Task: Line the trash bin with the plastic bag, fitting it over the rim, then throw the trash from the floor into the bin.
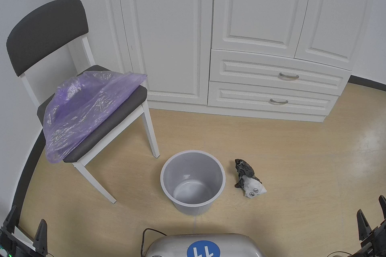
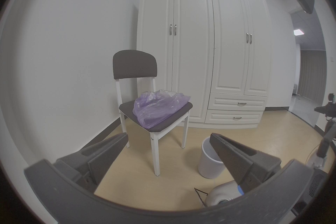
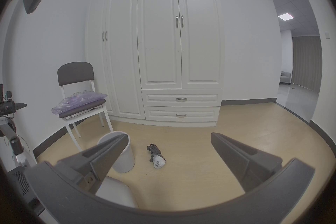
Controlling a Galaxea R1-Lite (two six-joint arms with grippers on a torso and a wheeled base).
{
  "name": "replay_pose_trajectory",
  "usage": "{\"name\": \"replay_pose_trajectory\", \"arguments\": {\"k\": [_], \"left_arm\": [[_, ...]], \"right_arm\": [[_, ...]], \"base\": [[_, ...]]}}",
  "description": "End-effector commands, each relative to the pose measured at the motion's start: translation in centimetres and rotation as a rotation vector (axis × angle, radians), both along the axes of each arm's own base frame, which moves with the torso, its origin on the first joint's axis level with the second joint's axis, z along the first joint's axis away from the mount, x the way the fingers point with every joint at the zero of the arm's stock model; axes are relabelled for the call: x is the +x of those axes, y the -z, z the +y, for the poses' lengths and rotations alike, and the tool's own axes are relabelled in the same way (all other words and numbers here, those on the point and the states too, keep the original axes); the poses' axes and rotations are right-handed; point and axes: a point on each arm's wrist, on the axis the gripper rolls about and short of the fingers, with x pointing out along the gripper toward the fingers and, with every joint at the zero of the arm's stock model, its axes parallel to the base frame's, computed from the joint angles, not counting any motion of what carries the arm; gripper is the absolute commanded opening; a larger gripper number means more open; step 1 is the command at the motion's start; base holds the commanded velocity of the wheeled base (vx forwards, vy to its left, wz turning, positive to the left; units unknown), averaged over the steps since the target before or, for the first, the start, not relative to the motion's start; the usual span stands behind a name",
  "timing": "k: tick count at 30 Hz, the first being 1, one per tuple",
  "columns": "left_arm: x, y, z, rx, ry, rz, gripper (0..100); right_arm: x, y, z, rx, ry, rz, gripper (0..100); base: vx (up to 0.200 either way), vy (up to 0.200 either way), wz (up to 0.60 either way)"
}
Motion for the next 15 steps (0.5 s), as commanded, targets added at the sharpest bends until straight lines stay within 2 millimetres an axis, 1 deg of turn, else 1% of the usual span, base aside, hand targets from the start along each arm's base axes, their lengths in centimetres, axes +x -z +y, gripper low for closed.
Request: {"name": "replay_pose_trajectory", "arguments": {"k": [1, 15], "left_arm": [[0.01, 0.54, 0.01, -0.011, -0.003, 0.002, 100], [0.01, 0.52, 0.03, -0.011, -0.013, 0.001, 100]], "right_arm": [[0.01, 0.54, 0.0, 0.0, 0.0, 0.003, 100], [0.01, 0.54, 0.0, -0.002, 0.0, 0.003, 100]], "base": [[0.0, 0.0, 0.0], [0.0, 0.0, 0.0]]}}
